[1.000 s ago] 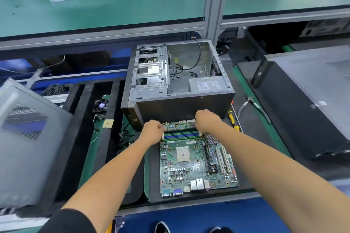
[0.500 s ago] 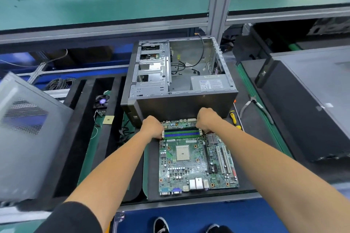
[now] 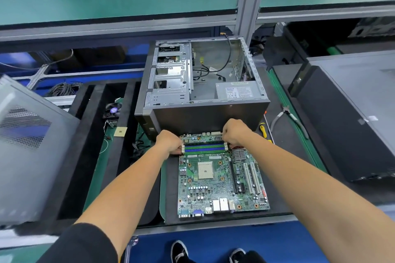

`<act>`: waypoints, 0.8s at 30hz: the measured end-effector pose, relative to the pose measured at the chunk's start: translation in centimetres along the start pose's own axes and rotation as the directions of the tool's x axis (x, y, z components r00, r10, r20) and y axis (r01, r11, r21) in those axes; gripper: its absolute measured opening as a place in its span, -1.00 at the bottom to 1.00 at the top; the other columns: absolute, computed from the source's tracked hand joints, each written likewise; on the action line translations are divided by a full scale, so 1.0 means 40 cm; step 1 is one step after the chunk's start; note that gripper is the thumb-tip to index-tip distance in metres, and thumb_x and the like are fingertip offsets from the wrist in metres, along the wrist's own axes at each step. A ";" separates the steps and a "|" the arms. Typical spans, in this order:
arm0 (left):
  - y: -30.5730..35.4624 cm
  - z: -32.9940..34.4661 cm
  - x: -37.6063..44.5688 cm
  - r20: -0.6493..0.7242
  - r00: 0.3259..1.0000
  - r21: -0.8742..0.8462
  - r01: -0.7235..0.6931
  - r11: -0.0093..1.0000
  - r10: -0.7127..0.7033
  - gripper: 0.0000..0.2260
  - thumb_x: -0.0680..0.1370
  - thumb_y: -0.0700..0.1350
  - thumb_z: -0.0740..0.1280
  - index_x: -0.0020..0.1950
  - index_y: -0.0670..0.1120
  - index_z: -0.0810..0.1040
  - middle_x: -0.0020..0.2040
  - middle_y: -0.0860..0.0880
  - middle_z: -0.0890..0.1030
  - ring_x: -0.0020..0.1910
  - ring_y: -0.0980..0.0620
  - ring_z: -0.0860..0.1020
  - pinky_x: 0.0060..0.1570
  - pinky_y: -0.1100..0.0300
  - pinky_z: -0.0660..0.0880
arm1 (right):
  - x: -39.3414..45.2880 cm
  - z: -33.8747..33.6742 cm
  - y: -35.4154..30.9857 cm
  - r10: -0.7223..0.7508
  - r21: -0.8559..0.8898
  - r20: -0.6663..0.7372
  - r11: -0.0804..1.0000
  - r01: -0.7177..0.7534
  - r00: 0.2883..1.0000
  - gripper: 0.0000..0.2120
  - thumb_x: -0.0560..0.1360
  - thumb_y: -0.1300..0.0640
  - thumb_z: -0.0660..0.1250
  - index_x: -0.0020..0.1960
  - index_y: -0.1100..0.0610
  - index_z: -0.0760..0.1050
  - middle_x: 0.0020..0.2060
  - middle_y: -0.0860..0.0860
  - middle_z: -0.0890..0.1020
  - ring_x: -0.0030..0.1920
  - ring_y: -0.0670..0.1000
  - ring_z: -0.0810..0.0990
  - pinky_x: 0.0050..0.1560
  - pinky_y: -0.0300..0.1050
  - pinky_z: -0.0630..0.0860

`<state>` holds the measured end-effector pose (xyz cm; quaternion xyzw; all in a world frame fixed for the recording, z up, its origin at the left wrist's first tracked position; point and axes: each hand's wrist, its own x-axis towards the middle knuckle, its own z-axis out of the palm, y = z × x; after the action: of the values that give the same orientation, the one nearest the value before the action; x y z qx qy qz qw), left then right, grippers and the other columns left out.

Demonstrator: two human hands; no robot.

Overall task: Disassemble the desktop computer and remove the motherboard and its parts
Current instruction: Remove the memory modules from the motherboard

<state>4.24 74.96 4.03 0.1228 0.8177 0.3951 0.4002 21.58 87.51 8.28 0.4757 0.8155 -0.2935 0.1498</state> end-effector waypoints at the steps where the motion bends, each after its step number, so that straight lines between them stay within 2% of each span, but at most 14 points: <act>1: 0.015 -0.007 -0.019 0.047 0.996 0.038 0.075 0.996 -0.077 -0.85 0.59 -0.24 0.26 -0.19 -0.13 0.44 -0.18 -0.05 0.54 -0.23 0.00 0.55 -0.26 0.22 0.54 | 0.007 0.006 0.005 -0.011 0.023 -0.025 1.000 0.012 1.000 -0.84 0.54 0.30 0.29 0.00 0.33 0.63 -0.07 0.23 0.68 -0.07 0.20 0.68 0.02 0.05 0.64; 2: 0.017 -0.014 -0.029 0.065 0.997 0.241 0.017 0.970 -0.034 -0.85 0.62 -0.18 0.22 -0.13 -0.14 0.48 -0.17 -0.02 0.53 -0.21 0.01 0.51 -0.31 0.23 0.45 | 0.005 0.005 0.006 -0.011 0.025 -0.040 1.000 0.012 0.999 -0.84 0.53 0.30 0.29 -0.02 0.33 0.63 -0.09 0.24 0.68 -0.09 0.20 0.68 0.02 0.06 0.64; 3: 0.009 -0.017 -0.032 0.117 0.991 0.427 -0.111 0.898 0.067 -0.84 0.64 -0.15 0.20 -0.04 -0.16 0.53 -0.14 -0.02 0.55 -0.20 0.00 0.49 -0.35 0.22 0.40 | 0.010 0.011 0.016 -0.017 0.024 -0.058 1.000 0.019 0.998 -0.85 0.53 0.29 0.29 -0.02 0.32 0.63 -0.09 0.23 0.68 -0.09 0.20 0.68 0.02 0.06 0.64; 5: 0.013 -0.016 -0.042 0.083 0.982 0.379 -0.187 0.906 0.168 -0.81 0.61 -0.21 0.22 0.03 -0.25 0.61 -0.02 -0.10 0.65 -0.17 -0.05 0.59 -0.28 0.17 0.53 | 0.005 0.009 0.018 -0.018 0.004 -0.063 1.000 0.018 0.998 -0.86 0.53 0.30 0.30 0.00 0.31 0.62 -0.08 0.23 0.67 -0.09 0.20 0.68 0.01 0.07 0.64; 7: 0.002 -0.007 -0.043 0.075 0.954 0.513 -0.286 0.809 0.290 -0.77 0.57 -0.28 0.19 -0.06 -0.23 0.65 0.04 -0.11 0.66 -0.06 -0.09 0.63 -0.09 0.14 0.56 | 0.008 0.007 0.017 -0.031 -0.021 -0.071 0.999 0.029 0.997 -0.86 0.53 0.31 0.29 0.01 0.31 0.60 -0.10 0.21 0.65 -0.11 0.20 0.68 -0.01 0.05 0.65; 9: 0.000 0.000 -0.054 0.156 0.918 0.582 -0.384 0.717 0.365 -0.77 0.57 -0.25 0.18 -0.07 -0.18 0.64 0.02 -0.10 0.65 -0.06 -0.07 0.60 -0.05 0.12 0.53 | 0.001 0.006 0.008 -0.052 -0.082 -0.069 0.996 0.046 0.996 -0.88 0.52 0.32 0.29 0.01 0.28 0.58 -0.17 0.16 0.61 -0.17 0.17 0.64 -0.08 -0.04 0.62; 12: 0.003 0.012 -0.065 0.315 0.839 0.632 -0.534 0.562 0.443 -0.86 0.57 -0.10 0.30 0.02 -0.11 0.61 -0.02 -0.03 0.63 -0.08 -0.02 0.56 -0.02 0.08 0.53 | -0.014 0.010 -0.011 -0.126 -0.210 -0.048 0.971 0.114 0.991 -0.88 0.48 0.32 0.30 -0.02 0.25 0.57 -0.18 0.14 0.60 -0.20 0.15 0.58 -0.21 -0.06 0.52; 14: 0.006 0.021 -0.065 0.385 0.819 0.682 -0.563 0.467 0.426 -0.83 0.56 -0.07 0.33 0.10 -0.09 0.61 0.03 -0.03 0.61 -0.02 -0.05 0.55 -0.01 0.09 0.51 | -0.021 0.020 -0.020 -0.172 -0.289 -0.008 0.944 0.162 0.985 -0.85 0.42 0.30 0.29 -0.04 0.21 0.57 -0.15 0.13 0.63 -0.21 0.13 0.58 -0.24 -0.07 0.53; 17: 0.012 0.029 -0.066 0.422 0.782 0.759 -0.582 0.292 0.459 -0.85 0.60 -0.11 0.27 0.05 -0.09 0.62 0.02 -0.09 0.61 0.00 -0.11 0.55 -0.05 0.04 0.52 | -0.018 0.032 -0.027 -0.239 -0.364 -0.004 0.905 0.221 0.971 -0.84 0.43 0.27 0.30 0.00 0.18 0.57 -0.11 0.11 0.64 -0.17 0.13 0.59 -0.21 -0.07 0.54; 20: 0.011 0.035 -0.066 0.430 0.761 0.807 -0.565 0.172 0.486 -0.90 0.60 -0.15 0.25 -0.03 -0.09 0.56 -0.02 -0.08 0.62 -0.05 -0.10 0.56 -0.19 0.07 0.45 | -0.012 0.037 -0.026 -0.282 -0.433 -0.019 0.867 0.246 0.959 -0.82 0.50 0.30 0.28 0.06 0.17 0.56 -0.07 0.12 0.60 -0.15 0.16 0.56 -0.17 -0.04 0.52; 22: 0.009 0.036 -0.065 0.423 0.748 0.815 -0.561 0.148 0.511 -0.95 0.59 -0.17 0.25 -0.04 -0.07 0.48 -0.04 -0.09 0.61 -0.07 -0.11 0.56 -0.24 0.09 0.36 | -0.011 0.039 -0.027 -0.305 -0.464 -0.019 0.846 0.262 0.952 -0.84 0.51 0.31 0.27 0.06 0.17 0.52 -0.10 0.11 0.55 -0.19 0.14 0.50 -0.20 -0.06 0.46; 24: 0.007 0.033 -0.065 0.413 0.731 0.803 -0.574 0.161 0.544 -0.92 0.59 -0.18 0.23 0.05 -0.09 0.48 -0.04 -0.08 0.61 -0.07 -0.12 0.56 -0.25 0.10 0.35 | -0.015 0.036 -0.031 -0.326 -0.490 -0.016 0.827 0.277 0.945 -0.90 0.50 0.30 0.27 -0.01 0.17 0.47 -0.20 0.07 0.50 -0.23 0.10 0.47 -0.24 -0.07 0.42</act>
<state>6.90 74.52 5.18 0.6127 0.7831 0.0095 0.1060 20.75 85.74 7.87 0.3026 0.9338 -0.0774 0.1746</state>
